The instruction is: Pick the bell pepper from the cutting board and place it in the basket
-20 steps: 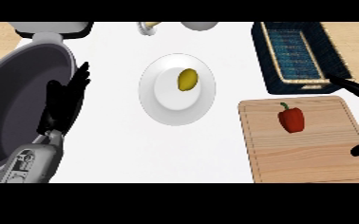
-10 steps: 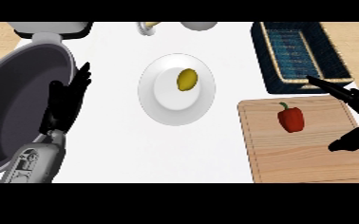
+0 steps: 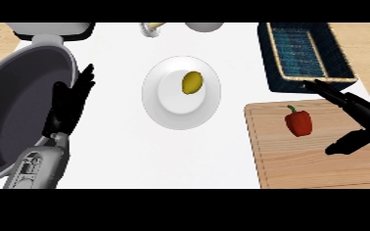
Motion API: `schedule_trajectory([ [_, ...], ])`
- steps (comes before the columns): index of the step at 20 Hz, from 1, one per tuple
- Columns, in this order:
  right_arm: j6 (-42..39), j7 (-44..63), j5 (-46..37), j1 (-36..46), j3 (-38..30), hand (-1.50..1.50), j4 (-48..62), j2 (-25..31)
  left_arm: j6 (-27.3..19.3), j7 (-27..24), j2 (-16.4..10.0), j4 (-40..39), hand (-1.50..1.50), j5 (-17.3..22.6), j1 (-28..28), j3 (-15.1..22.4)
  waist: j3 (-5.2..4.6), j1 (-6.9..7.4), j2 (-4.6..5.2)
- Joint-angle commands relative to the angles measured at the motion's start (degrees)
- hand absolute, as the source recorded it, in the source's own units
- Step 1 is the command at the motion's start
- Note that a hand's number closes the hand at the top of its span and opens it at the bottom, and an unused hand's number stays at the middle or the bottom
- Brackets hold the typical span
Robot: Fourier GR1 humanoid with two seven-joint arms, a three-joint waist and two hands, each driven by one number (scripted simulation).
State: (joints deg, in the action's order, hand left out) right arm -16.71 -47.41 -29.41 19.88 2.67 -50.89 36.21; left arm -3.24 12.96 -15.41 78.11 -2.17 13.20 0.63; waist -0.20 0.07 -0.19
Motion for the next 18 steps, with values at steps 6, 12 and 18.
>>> schedule_trajectory([
  [6,-4.8,7.1,-2.8,1.6,0.4,-1.50,-3.5,-3.3,1.9,1.5,0.3,5.7,0.00,-0.7,-4.3,-1.0,0.19,0.22,0.10],
  [12,-2.9,-2.1,-5.2,1.8,-1.1,-1.50,5.4,-1.9,1.3,0.0,2.5,1.6,0.00,-2.9,-1.6,-0.9,0.21,0.13,0.26],
  [18,-0.6,-0.1,-7.2,6.6,-0.7,-1.50,11.2,-6.2,1.5,0.3,2.4,0.1,0.00,-3.6,0.3,-1.9,0.23,0.46,0.39],
])
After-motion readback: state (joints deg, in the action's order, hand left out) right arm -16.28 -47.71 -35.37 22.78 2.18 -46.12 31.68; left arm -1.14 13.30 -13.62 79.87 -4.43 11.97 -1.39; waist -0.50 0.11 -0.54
